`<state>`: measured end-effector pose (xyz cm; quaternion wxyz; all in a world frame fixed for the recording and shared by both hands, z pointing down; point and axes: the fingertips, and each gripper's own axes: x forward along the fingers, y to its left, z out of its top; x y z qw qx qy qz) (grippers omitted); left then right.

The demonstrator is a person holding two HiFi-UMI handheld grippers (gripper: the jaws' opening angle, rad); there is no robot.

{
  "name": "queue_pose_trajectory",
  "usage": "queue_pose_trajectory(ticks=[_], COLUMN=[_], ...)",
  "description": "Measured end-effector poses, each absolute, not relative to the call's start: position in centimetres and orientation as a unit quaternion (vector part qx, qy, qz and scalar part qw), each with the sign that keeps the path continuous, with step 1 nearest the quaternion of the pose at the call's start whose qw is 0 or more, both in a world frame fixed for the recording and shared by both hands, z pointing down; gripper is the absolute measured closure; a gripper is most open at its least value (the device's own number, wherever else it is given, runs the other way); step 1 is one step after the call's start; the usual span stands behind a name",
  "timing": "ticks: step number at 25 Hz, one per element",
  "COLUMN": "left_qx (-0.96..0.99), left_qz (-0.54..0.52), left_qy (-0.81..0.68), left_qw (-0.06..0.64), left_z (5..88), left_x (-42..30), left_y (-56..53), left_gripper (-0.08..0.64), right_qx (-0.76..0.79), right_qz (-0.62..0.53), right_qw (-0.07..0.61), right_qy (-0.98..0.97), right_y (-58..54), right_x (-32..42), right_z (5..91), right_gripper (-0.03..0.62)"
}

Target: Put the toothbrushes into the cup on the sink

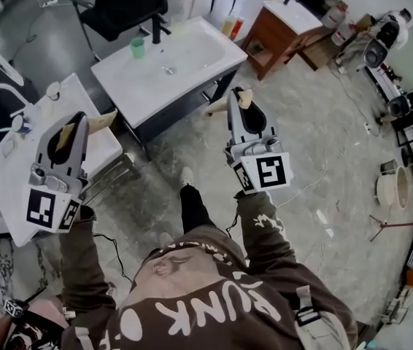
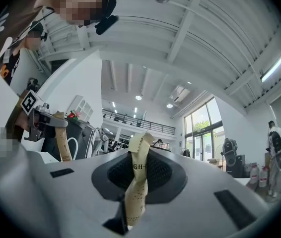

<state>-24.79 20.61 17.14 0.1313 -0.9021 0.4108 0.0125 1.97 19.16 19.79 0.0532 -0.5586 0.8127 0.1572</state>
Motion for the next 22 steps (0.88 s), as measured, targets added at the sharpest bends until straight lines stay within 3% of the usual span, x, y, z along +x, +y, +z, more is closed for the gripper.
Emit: queue_pose_trajectory(ticks=[22], left_qx=[-0.889], left_qz=[-0.069], left_qy=[0.444], left_qw=[0.093], left_z=[25.1], left_x=[-16.6], left_y=[-12.9], left_gripper=[0.551], right_qx=[-0.519], right_qz=[0.121], right_qw=[0.035], right_qy=[0.845], right_y=[-19.6], right_x=[8.4], right_z=[27.1], right_gripper=[0.554])
